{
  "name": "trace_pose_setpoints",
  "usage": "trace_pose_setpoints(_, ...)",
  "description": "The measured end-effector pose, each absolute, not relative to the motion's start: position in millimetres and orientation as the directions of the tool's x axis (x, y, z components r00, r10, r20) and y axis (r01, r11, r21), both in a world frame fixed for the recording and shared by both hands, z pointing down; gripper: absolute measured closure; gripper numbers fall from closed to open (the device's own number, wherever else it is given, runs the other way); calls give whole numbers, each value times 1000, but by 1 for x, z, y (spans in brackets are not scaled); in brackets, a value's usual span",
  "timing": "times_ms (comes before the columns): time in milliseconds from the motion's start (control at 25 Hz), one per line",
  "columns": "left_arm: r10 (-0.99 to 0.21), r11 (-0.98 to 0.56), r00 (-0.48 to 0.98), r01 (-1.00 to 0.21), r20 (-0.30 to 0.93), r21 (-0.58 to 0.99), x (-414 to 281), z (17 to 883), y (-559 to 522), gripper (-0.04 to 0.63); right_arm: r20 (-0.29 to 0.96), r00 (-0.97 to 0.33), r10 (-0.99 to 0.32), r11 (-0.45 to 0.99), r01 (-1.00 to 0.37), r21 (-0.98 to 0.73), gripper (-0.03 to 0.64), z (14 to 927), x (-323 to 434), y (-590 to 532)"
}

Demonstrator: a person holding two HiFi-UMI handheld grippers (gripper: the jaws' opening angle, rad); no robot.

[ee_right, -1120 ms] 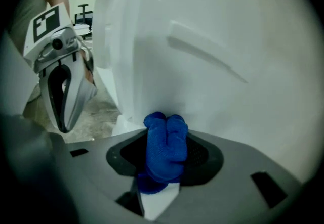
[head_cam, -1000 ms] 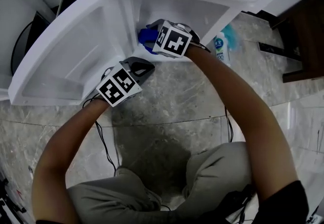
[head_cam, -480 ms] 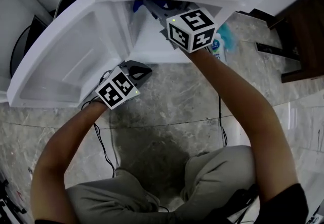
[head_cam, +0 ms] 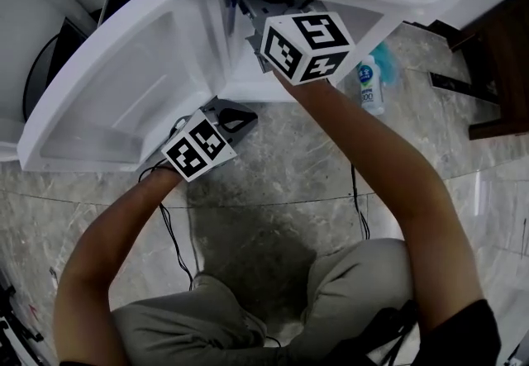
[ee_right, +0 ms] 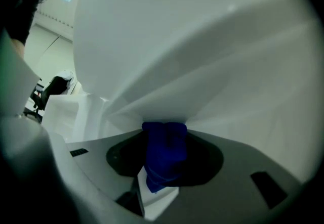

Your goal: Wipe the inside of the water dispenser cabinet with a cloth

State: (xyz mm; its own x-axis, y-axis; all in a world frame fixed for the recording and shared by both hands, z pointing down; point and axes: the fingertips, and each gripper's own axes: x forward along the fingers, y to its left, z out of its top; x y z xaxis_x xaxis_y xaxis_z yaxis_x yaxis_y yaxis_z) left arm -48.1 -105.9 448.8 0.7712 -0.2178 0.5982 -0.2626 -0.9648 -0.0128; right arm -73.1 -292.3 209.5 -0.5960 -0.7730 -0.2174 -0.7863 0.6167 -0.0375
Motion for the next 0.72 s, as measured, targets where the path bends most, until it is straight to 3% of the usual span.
trace_pose_setpoints(440, -249, -941, 748, -336, 615, 28, -85, 458, -105, 591, -191, -544, -817, 538, -838, 86, 469, 211, -72, -349)
trace_pose_setpoints(720, -247, -946, 752, -322, 612, 14, -73, 457, -112, 591, -198, -526, -827, 527, -848, 50, 469, 212, -73, -328)
